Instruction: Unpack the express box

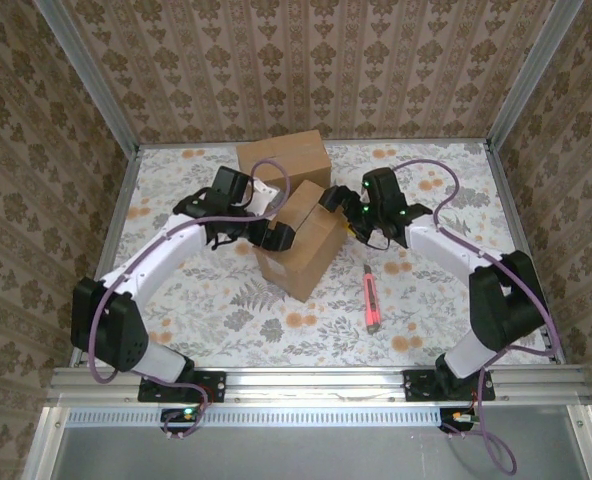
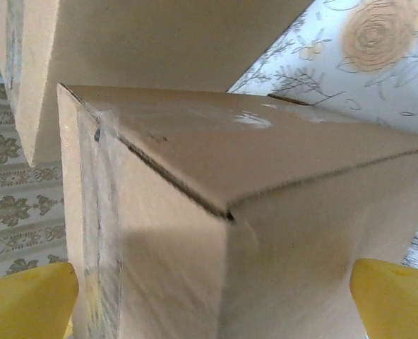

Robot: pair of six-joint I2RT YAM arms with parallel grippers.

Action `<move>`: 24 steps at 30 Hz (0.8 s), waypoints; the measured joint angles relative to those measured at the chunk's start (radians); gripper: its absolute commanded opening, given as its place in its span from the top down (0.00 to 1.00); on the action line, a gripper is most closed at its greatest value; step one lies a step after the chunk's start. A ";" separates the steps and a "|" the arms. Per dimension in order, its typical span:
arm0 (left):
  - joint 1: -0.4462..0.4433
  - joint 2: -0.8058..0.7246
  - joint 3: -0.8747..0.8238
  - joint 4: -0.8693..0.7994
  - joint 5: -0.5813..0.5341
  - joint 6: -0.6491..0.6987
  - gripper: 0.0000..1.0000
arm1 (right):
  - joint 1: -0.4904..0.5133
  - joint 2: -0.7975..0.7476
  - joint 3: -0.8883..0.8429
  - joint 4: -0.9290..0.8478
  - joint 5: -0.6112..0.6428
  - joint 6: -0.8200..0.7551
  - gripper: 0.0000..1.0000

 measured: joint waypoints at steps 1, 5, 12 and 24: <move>-0.003 -0.018 -0.021 0.006 0.000 -0.011 0.08 | 0.000 0.021 0.021 0.002 -0.014 -0.009 0.00; -0.020 -0.085 -0.083 0.022 0.009 -0.053 0.07 | 0.000 0.076 0.077 0.011 -0.055 -0.037 0.00; -0.061 -0.196 -0.176 0.050 0.053 -0.120 0.07 | 0.013 0.160 0.155 0.012 -0.122 -0.084 0.00; -0.126 -0.304 -0.257 0.055 0.093 -0.204 0.06 | 0.070 0.275 0.295 -0.026 -0.216 -0.198 0.00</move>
